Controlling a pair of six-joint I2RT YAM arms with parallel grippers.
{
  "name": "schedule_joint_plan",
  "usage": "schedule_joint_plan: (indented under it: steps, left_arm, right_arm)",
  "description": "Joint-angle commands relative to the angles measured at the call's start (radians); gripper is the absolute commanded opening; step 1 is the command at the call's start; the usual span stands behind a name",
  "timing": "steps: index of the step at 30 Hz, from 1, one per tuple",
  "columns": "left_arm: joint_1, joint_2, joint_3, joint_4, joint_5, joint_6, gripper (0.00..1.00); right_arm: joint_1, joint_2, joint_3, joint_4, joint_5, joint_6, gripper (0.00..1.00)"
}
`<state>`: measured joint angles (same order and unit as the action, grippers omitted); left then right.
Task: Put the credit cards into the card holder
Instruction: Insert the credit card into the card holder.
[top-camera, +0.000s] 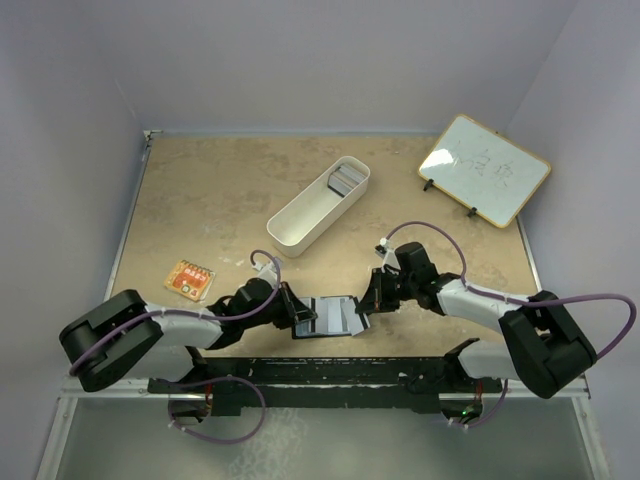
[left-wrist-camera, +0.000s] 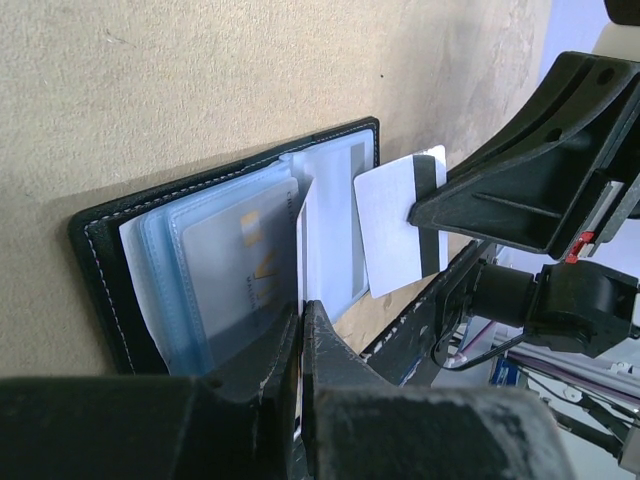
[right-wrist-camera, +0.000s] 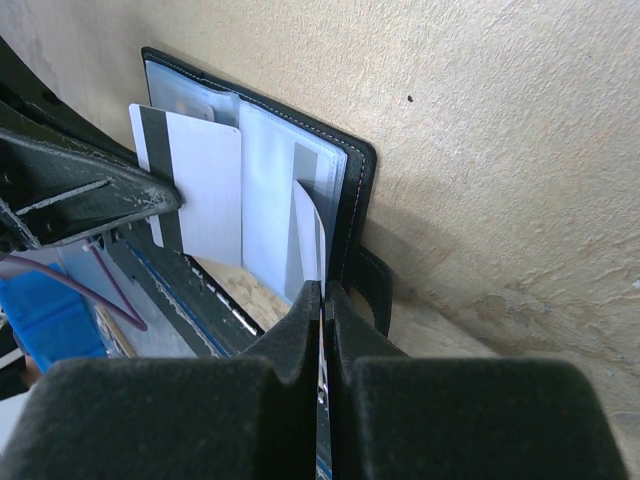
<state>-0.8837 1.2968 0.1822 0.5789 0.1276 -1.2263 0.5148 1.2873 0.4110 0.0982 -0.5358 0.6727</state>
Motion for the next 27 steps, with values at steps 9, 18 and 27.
schedule_joint_plan:
  steps: [9, 18, 27]
  left_arm:
    - [0.006, 0.027, 0.008, 0.069, -0.004, -0.029, 0.00]
    - [0.006, 0.087, -0.001, 0.124, -0.023, -0.083, 0.00]
    - [0.005, 0.105, -0.013, 0.140, -0.077, -0.087, 0.00]
  right_arm:
    - [-0.004, 0.012, -0.013, -0.018, 0.079, -0.034, 0.00]
    - [-0.004, 0.012, -0.030, 0.011, 0.077, -0.011, 0.00]
    - [-0.004, -0.008, -0.055, 0.030, 0.077, 0.019, 0.00]
